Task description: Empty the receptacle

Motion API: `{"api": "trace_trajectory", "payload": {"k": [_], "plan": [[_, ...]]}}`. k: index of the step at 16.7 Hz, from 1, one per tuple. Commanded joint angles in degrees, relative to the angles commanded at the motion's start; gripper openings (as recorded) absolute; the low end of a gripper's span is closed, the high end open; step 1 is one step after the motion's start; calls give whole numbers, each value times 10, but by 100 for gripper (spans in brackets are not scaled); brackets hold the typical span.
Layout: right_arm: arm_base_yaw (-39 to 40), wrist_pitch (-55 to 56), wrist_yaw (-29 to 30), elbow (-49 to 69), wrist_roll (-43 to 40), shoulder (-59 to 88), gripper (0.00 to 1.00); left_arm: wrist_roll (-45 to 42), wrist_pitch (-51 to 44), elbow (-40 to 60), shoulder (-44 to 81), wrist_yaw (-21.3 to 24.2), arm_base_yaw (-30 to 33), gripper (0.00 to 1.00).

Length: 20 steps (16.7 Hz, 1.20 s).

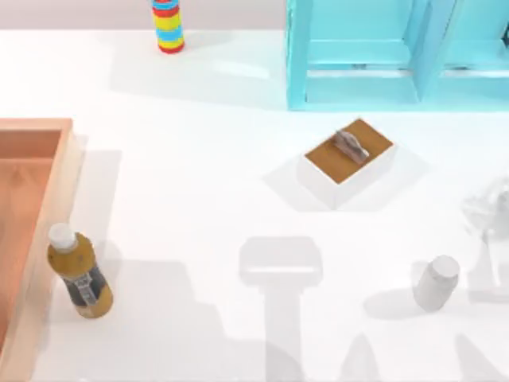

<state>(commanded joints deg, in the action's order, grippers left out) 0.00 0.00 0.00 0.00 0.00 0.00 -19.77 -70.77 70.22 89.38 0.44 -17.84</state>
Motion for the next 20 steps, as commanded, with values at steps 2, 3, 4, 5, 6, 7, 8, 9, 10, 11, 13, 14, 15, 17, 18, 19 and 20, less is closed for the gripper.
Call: {"api": "trace_trajectory", "payload": {"k": [2,3,4,5,6,7,8,9,10,11,13,14,15,17,18,19,20], "plan": [[0,0,0,0,0,0,100,1,7,-6,3,0,-1,100],[0,0,0,0,0,0,100,1,18,-14,6,0,-1,100],[0,0,0,0,0,0,100,1,33,-25,10,0,-1,100],[0,0,0,0,0,0,100,0,50,-37,15,0,-2,100],[0,0,0,0,0,0,100,0,70,-51,20,0,-2,100],[0,0,0,0,0,0,100,0,91,-66,27,0,-2,100],[0,0,0,0,0,0,100,-1,114,-82,33,0,-2,100],[0,0,0,0,0,0,100,-1,137,-99,40,0,-2,100],[0,0,0,0,0,0,100,-1,159,-115,46,0,-3,100],[0,0,0,0,0,0,100,-2,180,-130,52,0,-3,100],[0,0,0,0,0,0,100,-2,216,-154,63,0,-3,100],[0,0,0,0,0,0,100,-2,227,-162,66,0,-4,100],[0,0,0,0,0,0,100,-2,233,-167,68,0,-4,100],[0,0,0,0,0,0,100,-2,233,-167,68,0,-4,100],[0,0,0,0,0,0,100,-2,233,-167,68,0,-4,100],[0,0,0,0,0,0,100,-2,233,-167,68,0,-4,100],[0,0,0,0,0,0,100,-2,233,-167,68,0,-4,92]]}}
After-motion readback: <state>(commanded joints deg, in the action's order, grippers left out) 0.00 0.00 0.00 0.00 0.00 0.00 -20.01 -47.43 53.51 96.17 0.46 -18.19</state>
